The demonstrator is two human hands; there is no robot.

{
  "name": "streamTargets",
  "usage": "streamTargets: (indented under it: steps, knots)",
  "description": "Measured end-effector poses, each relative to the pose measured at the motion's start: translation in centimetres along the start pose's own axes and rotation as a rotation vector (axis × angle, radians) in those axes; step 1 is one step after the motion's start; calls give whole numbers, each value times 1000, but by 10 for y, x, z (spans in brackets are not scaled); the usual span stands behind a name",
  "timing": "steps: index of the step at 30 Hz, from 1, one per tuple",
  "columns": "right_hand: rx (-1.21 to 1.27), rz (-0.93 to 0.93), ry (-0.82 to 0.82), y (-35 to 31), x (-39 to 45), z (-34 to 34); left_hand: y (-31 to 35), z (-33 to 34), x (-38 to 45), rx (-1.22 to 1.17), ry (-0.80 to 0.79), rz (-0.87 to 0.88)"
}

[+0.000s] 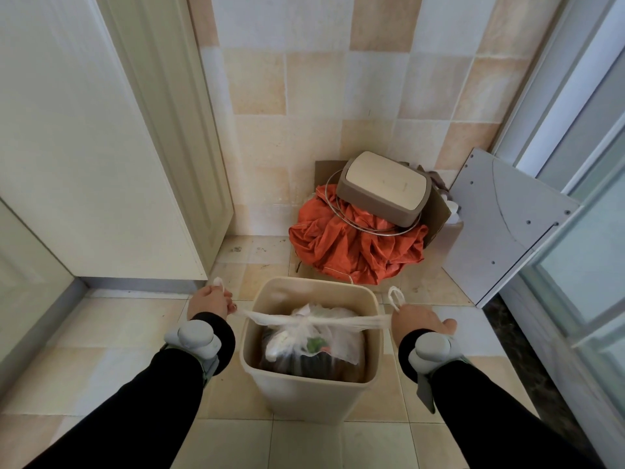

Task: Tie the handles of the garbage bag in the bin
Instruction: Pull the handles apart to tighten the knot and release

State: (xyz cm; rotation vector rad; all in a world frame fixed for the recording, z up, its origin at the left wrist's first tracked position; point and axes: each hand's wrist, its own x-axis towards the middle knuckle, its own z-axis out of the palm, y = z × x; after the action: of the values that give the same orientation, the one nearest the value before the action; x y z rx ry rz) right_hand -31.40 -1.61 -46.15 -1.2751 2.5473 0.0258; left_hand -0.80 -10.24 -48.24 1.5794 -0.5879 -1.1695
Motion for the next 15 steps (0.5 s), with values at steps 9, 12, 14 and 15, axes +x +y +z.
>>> streamTargets:
  steps: [9, 12, 14, 15]
  knots:
    - [17, -39, 27, 5, -2, 2, 6, -2, -9, -25, -115, -14]
    - [-12, -65, 8, 3, -6, -4, 9, -1, -14, 9, -128, -8]
    - [-18, -85, 1, 2, -7, -6, 10, 0, -16, 49, -126, -7]
    - [-17, -93, 1, 1, -7, -7, 11, 0, -17, 83, -126, 5]
